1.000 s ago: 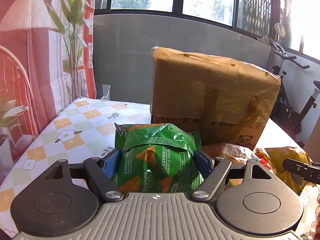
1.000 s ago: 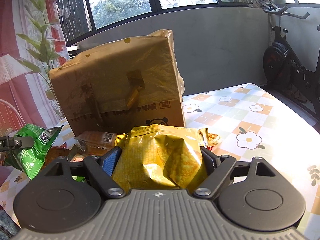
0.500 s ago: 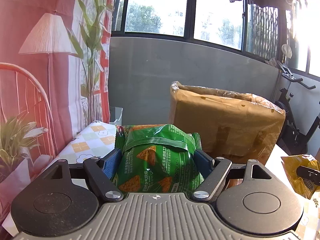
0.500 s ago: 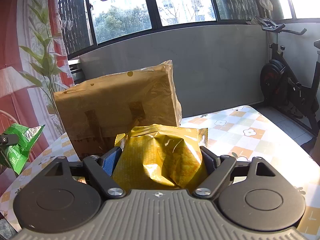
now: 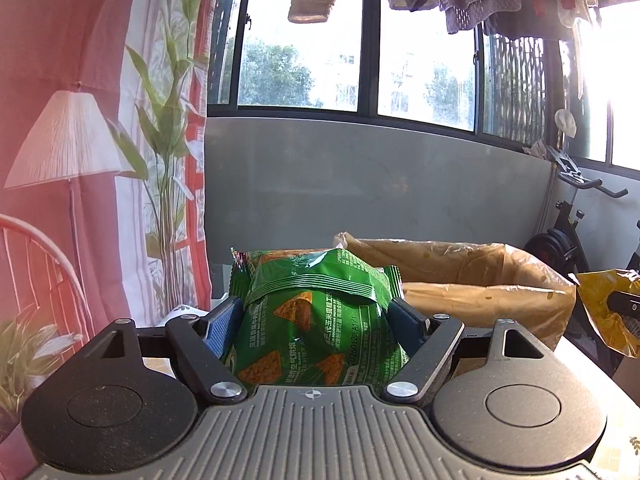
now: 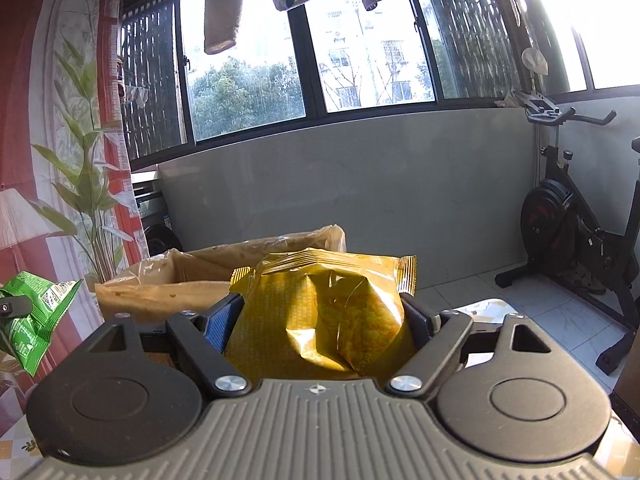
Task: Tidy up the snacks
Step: 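Lift both bags over the cardboard box and open both tools to drop them, then lower the left tool to the orange-red snack bag while the right tool approaches a yellow candy packet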
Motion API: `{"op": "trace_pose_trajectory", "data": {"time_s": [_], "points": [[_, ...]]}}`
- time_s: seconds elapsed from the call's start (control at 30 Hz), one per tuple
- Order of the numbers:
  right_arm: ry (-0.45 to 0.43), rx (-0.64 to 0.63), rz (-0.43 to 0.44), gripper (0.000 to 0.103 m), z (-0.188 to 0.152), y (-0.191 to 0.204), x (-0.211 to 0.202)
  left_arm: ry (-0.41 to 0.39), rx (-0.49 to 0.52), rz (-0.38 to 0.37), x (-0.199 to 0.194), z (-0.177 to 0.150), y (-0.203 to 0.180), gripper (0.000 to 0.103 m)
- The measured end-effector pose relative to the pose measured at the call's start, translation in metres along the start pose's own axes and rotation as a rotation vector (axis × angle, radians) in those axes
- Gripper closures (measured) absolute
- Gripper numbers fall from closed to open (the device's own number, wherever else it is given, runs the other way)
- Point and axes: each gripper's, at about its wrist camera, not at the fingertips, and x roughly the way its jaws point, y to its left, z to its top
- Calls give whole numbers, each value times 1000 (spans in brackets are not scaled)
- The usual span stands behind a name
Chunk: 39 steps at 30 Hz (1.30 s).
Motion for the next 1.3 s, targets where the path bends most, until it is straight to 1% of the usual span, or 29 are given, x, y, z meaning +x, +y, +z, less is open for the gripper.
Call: {"op": "trace_pose_trajectory", "data": {"time_s": [0.23, 0.33, 0.47, 0.6, 0.67, 0.77, 0.83, 0.9, 0.97, 1.0, 1.03, 1.17, 1.3], "points": [[-48, -68, 57, 19, 42, 19, 35, -51, 39, -53, 32, 42, -15, 21], [-59, -110, 103, 19, 53, 27, 57, -63, 64, -70, 50, 54, -26, 20], [-26, -141, 133, 19, 57, 32, 96, -56, 102, -96, 83, 66, -45, 20], [18, -150, 157, 19, 57, 35, 128, -24, 119, -122, 114, 73, -59, 20], [38, -155, 169, 19, 54, 35, 141, -22, 129, -146, 125, 75, -65, 25], [69, -127, 180, 19, 50, 34, 159, -10, 145, -157, 145, 74, -71, 25], [91, -110, 179, 18, 48, 36, 170, 21, 142, -168, 163, 72, -72, 25], [135, -104, 182, 16, 46, 39, 180, 60, 117, -141, 177, 68, -68, 24], [166, -96, 202, 12, 44, 38, 185, 82, 76, -132, 183, 66, -59, 21], [172, -96, 207, 11, 44, 38, 187, 88, 57, -136, 183, 65, -55, 20], [172, -97, 210, 11, 44, 38, 186, 94, 44, -139, 182, 64, -51, 18], [166, -75, 195, 11, 49, 35, 182, 119, 26, -131, 175, 63, -37, 18], [147, -44, 199, 11, 52, 31, 166, 114, -6, -113, 157, 64, -17, 9]]}}
